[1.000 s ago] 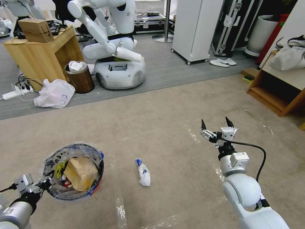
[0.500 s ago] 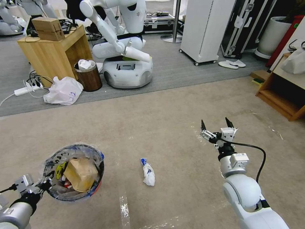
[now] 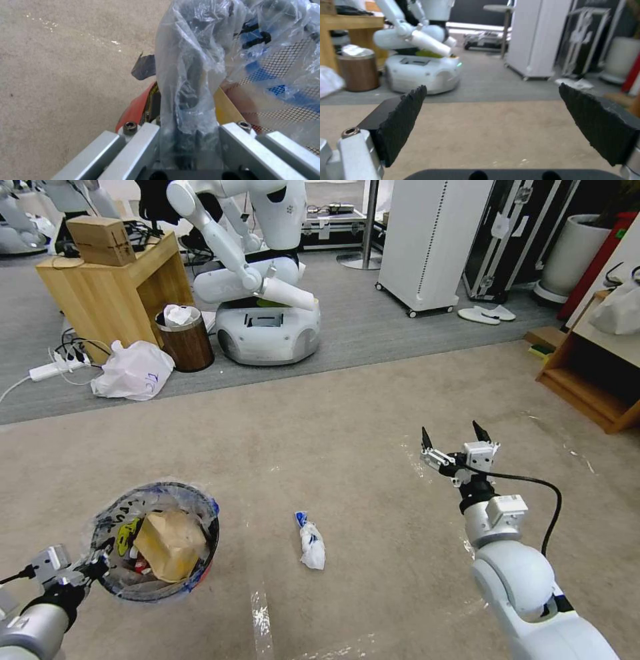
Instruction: Pick up the trash bin and place the garbage on the floor into it.
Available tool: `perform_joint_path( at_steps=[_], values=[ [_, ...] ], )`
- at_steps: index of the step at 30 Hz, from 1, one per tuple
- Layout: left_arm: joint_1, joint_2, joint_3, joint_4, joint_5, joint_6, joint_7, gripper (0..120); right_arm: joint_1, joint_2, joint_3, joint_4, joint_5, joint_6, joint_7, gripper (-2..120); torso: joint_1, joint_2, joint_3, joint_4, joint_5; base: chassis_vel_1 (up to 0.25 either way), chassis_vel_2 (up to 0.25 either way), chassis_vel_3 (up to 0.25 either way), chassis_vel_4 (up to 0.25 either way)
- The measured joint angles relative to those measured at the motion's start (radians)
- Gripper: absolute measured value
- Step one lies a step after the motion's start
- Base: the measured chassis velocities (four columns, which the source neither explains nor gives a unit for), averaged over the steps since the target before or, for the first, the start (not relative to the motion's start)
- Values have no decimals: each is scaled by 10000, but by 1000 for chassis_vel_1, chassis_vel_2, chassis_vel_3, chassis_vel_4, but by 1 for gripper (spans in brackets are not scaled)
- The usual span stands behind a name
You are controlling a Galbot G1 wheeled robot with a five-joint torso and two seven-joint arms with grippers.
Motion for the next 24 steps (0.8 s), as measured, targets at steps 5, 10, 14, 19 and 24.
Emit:
perform_joint_path(
  at_steps=[5,10,14,19,24],
  values=[
    [166,91,37,-133,92,0,-23,1,1265,-1694,-1260,743,3420,-2077,237,100,0,0,0,1,0,0,0,0,0],
    [56,286,148,-95,52,32,-37,1,1483,-2954,-1415,996,3807,-2916,-471,100,0,0,-2,-1,2,0,0,0,0],
    [27,434,224,29,19,43,-38,1,1362,-4102,-1459,958,3010,-3286,-1346,100,0,0,-1,-2,1,0,0,0,0],
    [18,650,321,131,-32,44,-24,1,1018,-6006,-1796,1050,2141,-3601,-3139,100,1,0,-1,-3,0,0,0,0,0],
    [43,690,338,150,-34,43,-17,1,1080,-6711,-2298,1114,2103,-3738,-3971,100,0,0,-1,2,0,0,0,0,0]
  ],
)
